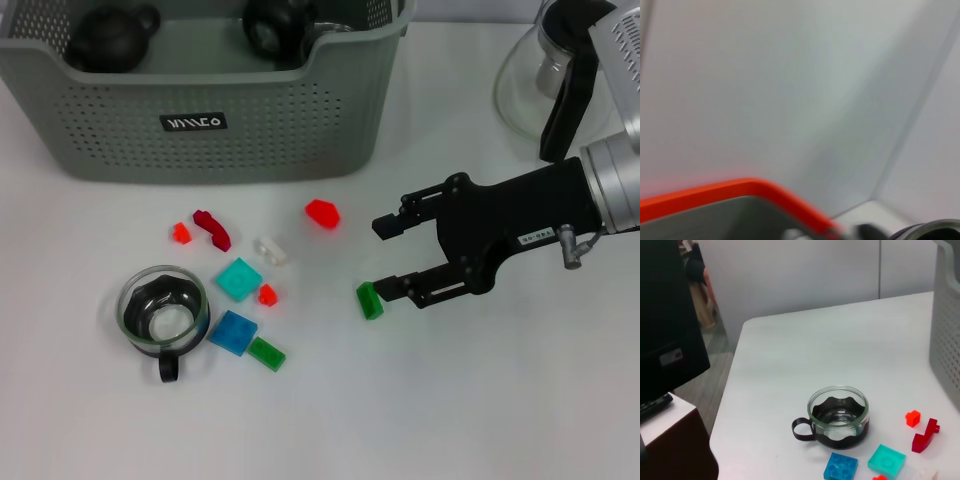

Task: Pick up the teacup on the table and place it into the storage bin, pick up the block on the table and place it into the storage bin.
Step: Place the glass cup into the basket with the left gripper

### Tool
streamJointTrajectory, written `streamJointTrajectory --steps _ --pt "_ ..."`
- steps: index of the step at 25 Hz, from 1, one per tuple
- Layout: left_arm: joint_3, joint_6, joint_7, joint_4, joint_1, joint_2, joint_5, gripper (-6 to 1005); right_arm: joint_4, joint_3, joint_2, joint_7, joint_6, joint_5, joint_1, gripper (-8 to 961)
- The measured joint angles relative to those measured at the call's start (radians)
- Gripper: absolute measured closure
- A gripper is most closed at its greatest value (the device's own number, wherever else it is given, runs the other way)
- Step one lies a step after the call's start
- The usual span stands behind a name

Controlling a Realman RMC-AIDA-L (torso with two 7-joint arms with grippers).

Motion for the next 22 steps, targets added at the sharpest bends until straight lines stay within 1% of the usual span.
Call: streamJointTrajectory --steps 2,4,5,7,8,9,12,16,18,22 --pt "0.097 -0.135 -0.038 -0.008 -0.008 0.004 0.022 946 0.008 0.000 0.000 0.020 0.013 0.000 0.001 234" --pt "0.162 -0.264 -0.060 -0.049 -0.026 0.005 0.051 946 0.011 0.000 0.000 0.025 0.018 0.000 0.001 234" --pt "0.171 -0.288 -0.062 -0.061 -0.031 0.005 0.058 946 0.015 0.000 0.000 0.028 0.021 0.000 0.002 234" --pt "0.191 -0.382 -0.061 -0.119 -0.051 0.005 0.089 945 0.029 0.000 0.001 0.030 0.032 0.003 0.006 234" --pt "0.209 -0.459 -0.058 -0.168 -0.069 0.005 0.114 945 0.036 0.000 0.001 0.030 0.037 0.004 0.008 234" --pt "0.221 -0.490 -0.058 -0.190 -0.076 0.004 0.124 945 0.045 0.000 0.001 0.030 0.042 0.005 0.012 234" --pt "0.269 -0.577 -0.059 -0.251 -0.095 0.000 0.150 944 0.072 0.000 0.001 0.029 0.056 0.005 0.023 234" --pt "0.334 -0.640 -0.067 -0.291 -0.118 -0.013 0.175 943 0.083 -0.003 0.001 0.030 0.066 0.002 0.028 235" --pt "0.356 -0.661 -0.069 -0.296 -0.127 -0.025 0.196 943 0.083 -0.003 0.001 0.030 0.066 0.002 0.029 235" --pt "0.363 -0.678 -0.065 -0.298 -0.139 -0.050 0.250 942 0.084 -0.005 0.001 0.030 0.067 0.001 0.028 234"
